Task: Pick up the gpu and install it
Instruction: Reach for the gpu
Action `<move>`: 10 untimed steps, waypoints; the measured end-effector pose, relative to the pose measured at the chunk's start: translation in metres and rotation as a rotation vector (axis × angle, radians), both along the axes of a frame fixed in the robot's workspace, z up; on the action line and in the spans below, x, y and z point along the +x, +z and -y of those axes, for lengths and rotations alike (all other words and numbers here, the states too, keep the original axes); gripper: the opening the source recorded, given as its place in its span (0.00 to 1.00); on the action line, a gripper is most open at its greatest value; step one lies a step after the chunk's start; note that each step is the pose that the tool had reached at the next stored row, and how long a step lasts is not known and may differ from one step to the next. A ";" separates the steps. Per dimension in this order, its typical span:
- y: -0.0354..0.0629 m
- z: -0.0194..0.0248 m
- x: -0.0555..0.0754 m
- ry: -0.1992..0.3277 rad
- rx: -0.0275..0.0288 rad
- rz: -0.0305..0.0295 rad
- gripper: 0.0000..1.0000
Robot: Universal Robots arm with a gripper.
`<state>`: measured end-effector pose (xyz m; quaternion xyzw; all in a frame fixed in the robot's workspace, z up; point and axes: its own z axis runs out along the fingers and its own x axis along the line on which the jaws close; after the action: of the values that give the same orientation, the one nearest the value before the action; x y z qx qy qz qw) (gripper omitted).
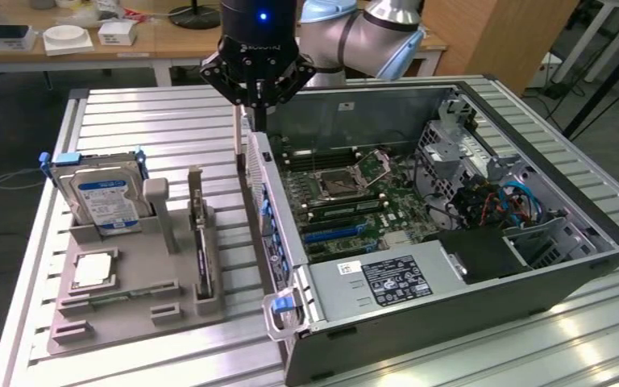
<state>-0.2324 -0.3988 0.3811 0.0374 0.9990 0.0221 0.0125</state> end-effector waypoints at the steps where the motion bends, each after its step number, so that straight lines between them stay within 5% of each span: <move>1: -0.0001 0.0000 -0.001 0.000 0.0000 0.0000 0.11; 10: -0.0014 0.0000 -0.023 0.000 0.0001 0.0001 0.11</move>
<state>-0.2556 -0.3988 0.3797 0.0374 0.9990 0.0221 0.0125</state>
